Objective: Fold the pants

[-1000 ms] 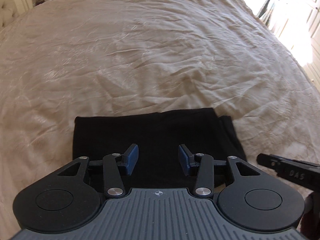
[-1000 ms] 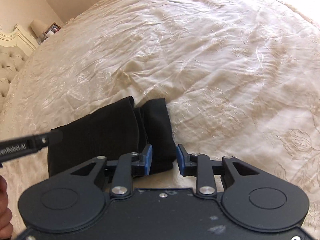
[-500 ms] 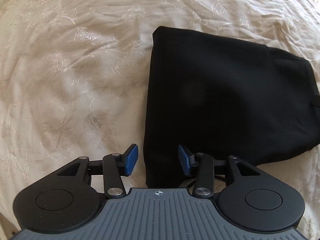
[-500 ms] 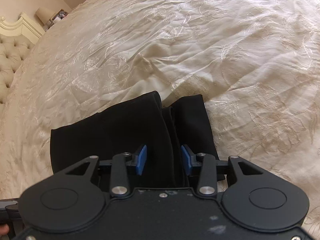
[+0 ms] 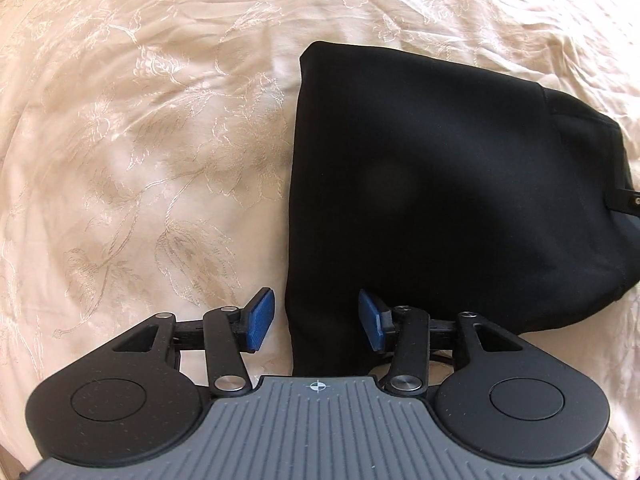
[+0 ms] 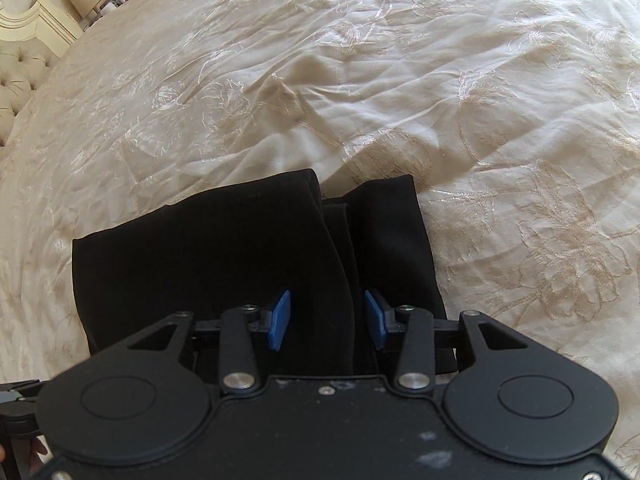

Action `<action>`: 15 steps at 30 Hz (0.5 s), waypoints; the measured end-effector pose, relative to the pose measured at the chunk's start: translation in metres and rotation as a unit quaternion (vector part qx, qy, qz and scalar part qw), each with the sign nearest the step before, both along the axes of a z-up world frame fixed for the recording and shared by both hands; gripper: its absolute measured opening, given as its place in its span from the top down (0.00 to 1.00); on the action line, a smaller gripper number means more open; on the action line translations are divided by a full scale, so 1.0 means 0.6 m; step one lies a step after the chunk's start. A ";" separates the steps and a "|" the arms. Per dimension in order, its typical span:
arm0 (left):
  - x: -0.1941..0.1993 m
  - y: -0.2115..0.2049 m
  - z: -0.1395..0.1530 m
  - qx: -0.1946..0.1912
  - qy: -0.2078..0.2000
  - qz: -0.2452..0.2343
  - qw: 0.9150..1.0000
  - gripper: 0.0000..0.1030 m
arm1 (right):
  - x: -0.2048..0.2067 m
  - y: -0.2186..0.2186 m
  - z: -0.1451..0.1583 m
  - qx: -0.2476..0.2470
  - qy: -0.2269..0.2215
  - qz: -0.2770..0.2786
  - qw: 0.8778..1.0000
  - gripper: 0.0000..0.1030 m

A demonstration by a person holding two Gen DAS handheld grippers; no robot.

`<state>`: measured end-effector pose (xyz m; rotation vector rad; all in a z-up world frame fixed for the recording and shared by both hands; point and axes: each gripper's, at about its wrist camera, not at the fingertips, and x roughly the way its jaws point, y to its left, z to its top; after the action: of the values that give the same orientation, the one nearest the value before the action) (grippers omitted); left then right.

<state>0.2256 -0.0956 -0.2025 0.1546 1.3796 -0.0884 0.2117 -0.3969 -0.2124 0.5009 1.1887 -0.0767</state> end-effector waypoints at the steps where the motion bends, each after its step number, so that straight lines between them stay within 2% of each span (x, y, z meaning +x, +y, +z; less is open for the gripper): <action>1: 0.000 0.002 0.003 0.002 -0.003 0.004 1.000 0.56 | -0.001 0.002 0.003 -0.008 -0.003 0.003 1.000 0.71; 3: 0.001 0.009 0.009 0.012 -0.013 0.010 1.000 0.56 | -0.005 0.004 0.009 -0.012 -0.010 0.009 1.000 0.79; 4: 0.001 0.010 0.012 0.016 -0.017 0.012 1.000 0.56 | -0.008 0.002 0.014 -0.011 -0.016 0.008 1.000 0.80; 5: -0.001 0.012 0.016 0.019 -0.022 0.013 0.999 0.56 | -0.010 0.001 0.019 -0.009 -0.021 0.005 1.000 0.89; 10: -0.006 0.024 0.031 0.012 -0.032 0.024 0.999 0.56 | -0.026 -0.013 0.062 0.011 -0.061 -0.006 0.998 0.97; 11: -0.007 0.026 0.033 0.009 -0.033 0.025 0.999 0.56 | -0.028 -0.014 0.069 0.017 -0.067 -0.004 0.998 0.96; 12: -0.005 0.026 0.036 0.008 -0.034 0.026 0.999 0.56 | -0.028 -0.016 0.072 0.020 -0.065 -0.009 0.998 0.89; 13: -0.006 0.027 0.039 0.007 -0.036 0.027 0.999 0.56 | -0.028 -0.020 0.072 0.020 -0.061 -0.019 0.998 0.86; 15: -0.008 0.028 0.045 0.007 -0.039 0.029 0.999 0.56 | -0.027 -0.024 0.068 0.011 -0.069 -0.022 0.997 0.63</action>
<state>0.2209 -0.0788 -0.1757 0.1289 1.3069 -0.0248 0.1958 -0.4110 -0.1716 0.5437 1.0444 -0.0651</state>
